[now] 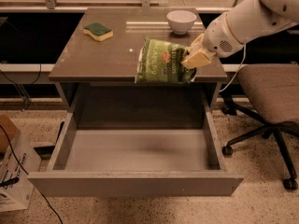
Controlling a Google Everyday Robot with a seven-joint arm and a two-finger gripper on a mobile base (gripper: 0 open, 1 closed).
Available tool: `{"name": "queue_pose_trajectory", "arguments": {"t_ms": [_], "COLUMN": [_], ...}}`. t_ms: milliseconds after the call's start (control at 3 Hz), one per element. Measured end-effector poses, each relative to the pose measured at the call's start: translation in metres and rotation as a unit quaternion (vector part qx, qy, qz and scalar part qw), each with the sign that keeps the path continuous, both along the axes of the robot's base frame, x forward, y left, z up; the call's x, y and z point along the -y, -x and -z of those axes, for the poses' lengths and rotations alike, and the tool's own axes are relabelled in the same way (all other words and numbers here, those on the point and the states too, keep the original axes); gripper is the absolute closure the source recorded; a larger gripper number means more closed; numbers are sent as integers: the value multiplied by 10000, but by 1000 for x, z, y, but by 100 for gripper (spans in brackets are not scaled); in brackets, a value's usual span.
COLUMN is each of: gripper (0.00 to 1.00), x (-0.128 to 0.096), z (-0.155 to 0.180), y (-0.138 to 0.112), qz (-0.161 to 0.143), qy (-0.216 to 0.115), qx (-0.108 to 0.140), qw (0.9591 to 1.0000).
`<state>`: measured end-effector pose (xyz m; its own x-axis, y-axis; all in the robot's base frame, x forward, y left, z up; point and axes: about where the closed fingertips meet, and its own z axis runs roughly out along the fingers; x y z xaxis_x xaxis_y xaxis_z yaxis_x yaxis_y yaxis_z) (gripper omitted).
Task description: Pick green jalapeno chip bag from top drawer and place on counter
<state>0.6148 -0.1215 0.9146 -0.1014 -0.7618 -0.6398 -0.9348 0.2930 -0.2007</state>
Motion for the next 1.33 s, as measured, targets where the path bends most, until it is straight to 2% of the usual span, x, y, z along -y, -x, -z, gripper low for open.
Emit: {"name": "queue_pose_trajectory", "arguments": {"t_ms": [667,1000,1333], "gripper": [100,83,60], "x": [-27,-36,-37], "z": [-4,2,31], "y": [-98,-147,-182], "qz": [400,532,710], "qy": [-370,-436,-508], "qx": [529,596,330], "qw": [9971,9959,9956]}}
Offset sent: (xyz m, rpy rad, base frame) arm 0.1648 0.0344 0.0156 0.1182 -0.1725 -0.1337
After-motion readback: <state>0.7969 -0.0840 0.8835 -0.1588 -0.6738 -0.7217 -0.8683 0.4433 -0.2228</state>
